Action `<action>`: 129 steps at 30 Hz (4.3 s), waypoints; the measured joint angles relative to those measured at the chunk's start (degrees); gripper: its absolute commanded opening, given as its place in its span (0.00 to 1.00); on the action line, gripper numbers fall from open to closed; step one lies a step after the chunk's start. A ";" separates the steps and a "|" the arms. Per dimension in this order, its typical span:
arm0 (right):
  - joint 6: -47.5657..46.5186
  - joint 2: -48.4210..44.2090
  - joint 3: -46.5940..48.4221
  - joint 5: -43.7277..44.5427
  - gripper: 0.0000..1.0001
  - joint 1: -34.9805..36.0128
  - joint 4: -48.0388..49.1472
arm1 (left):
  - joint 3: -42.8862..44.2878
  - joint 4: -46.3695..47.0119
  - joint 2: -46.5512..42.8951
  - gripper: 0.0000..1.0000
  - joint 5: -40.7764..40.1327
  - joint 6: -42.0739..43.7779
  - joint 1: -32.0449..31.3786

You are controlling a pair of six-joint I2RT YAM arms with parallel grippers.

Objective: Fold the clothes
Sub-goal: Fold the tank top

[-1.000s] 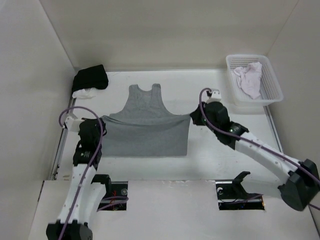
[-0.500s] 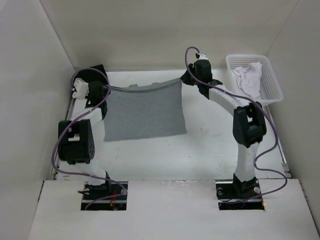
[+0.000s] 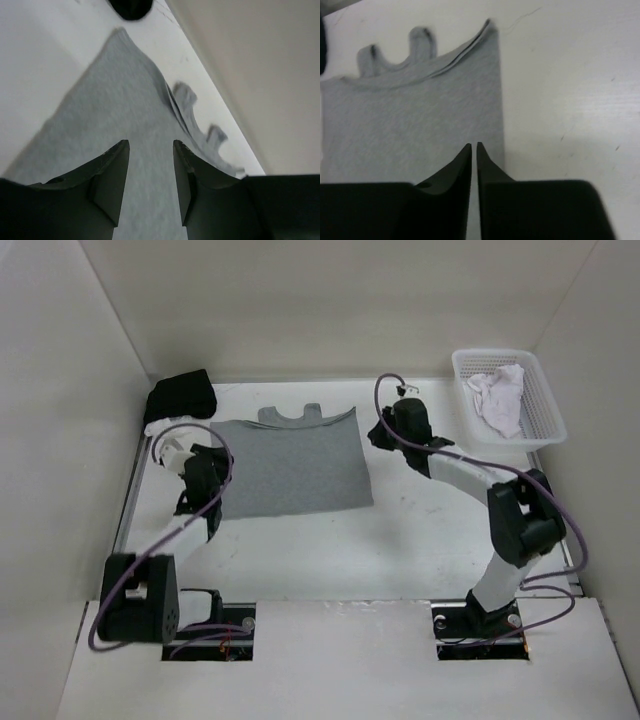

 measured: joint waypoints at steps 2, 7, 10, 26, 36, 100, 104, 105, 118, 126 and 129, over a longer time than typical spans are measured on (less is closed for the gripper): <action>0.98 -6.08 -6.60 0.70 0.01 2.73 2.36 | -7.56 -0.22 -8.87 0.40 0.33 0.04 -2.21; 4.22 -17.22 -22.43 1.97 0.19 7.80 8.00 | -20.68 -9.75 -26.82 0.45 2.10 -0.87 1.36; 5.88 -21.16 -30.40 3.50 0.38 8.22 8.39 | -23.93 -17.03 -34.56 0.50 5.07 -1.90 6.23; 13.84 -17.49 -39.65 -0.26 0.50 6.71 17.84 | -24.63 -12.57 -21.03 0.40 23.37 -5.68 18.82; 17.51 -13.18 -38.64 -0.66 0.47 6.71 20.06 | -24.63 -7.91 -14.53 0.09 24.57 -5.95 19.15; 3.30 -80.37 -7.76 48.22 0.06 59.17 -28.92 | 25.75 -44.30 -63.41 0.00 19.30 -2.01 -0.09; 2.71 -78.38 -11.89 52.70 0.07 60.33 -29.46 | 16.70 -45.77 -62.79 0.00 19.10 -2.19 -0.09; 2.54 -77.24 -13.38 52.33 0.07 58.03 -29.38 | 13.70 -45.86 -61.86 0.00 18.88 -2.29 -0.04; 6.47 -26.47 -21.16 3.30 0.04 -7.65 -5.55 | 4.44 -22.14 -3.93 0.01 14.80 -4.22 -2.03; 7.56 -0.39 3.02 -7.32 0.04 -13.70 -3.65 | 26.60 -13.84 22.67 0.01 16.41 -4.17 -1.14; 7.17 0.11 6.84 -8.35 0.04 -14.36 -3.43 | 28.92 -12.22 23.47 0.02 16.85 -3.87 -1.03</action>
